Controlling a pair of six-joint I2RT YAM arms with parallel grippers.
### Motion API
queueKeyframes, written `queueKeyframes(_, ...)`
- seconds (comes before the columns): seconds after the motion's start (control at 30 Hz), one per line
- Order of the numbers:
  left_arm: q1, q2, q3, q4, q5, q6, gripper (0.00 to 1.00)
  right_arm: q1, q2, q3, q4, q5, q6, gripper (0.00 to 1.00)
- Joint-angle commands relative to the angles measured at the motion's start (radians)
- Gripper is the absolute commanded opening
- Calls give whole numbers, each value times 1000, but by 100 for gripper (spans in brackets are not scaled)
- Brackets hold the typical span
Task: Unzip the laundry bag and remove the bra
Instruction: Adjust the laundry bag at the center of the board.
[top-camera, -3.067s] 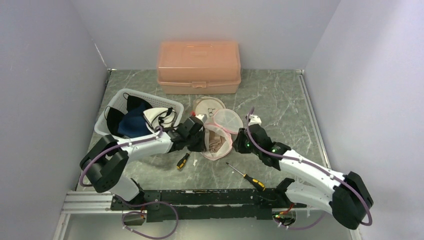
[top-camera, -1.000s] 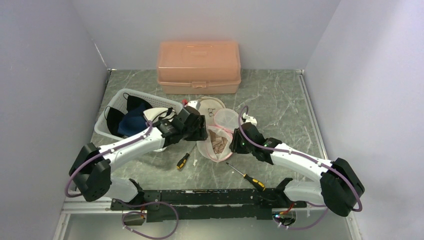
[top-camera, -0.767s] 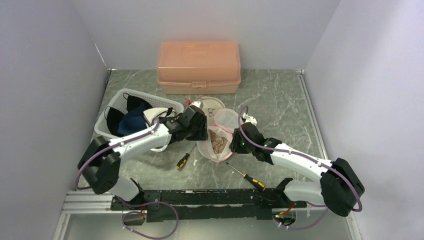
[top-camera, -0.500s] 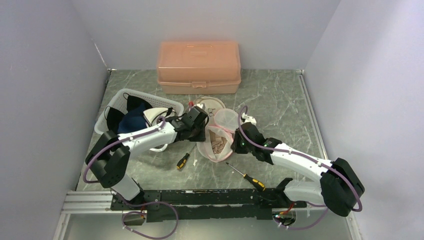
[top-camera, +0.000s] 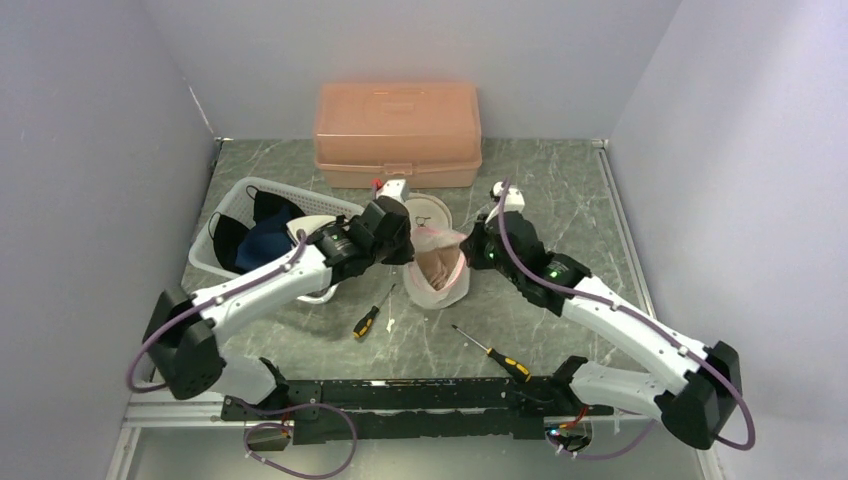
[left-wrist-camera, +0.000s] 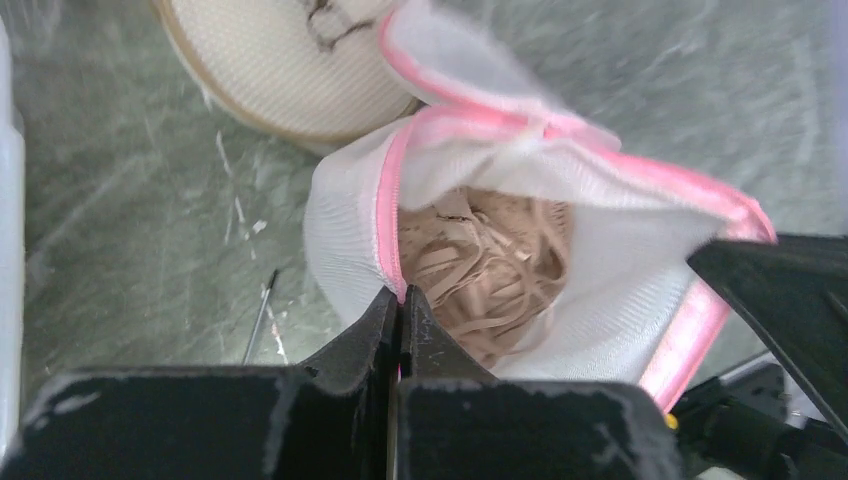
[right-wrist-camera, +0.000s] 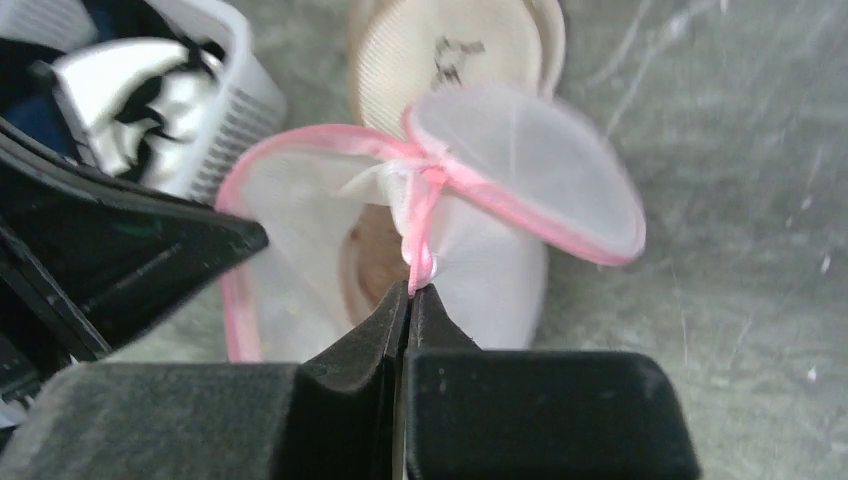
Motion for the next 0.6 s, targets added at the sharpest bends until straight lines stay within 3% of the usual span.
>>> queueKeyframes(0.0,-33,-91,42,20,-77,29,3,9,-24,49,-30,68,-56,0)
queueKeyframes(0.27,-62,-116,-284,213,0,-76,3,9,-78,-262,51,57,44,0)
queueKeyframes(0.4,-81,-89,-332,255,9,-111,3,9,-91,-302,24,64,67,2)
queueKeyframes(0.5,-91,-82,-330,261,-2,-109,3,12,-136,-288,-6,76,65,41)
queueKeyframes(0.57,-95,-79,-316,252,-7,-100,3,11,-170,-253,-40,85,60,56)
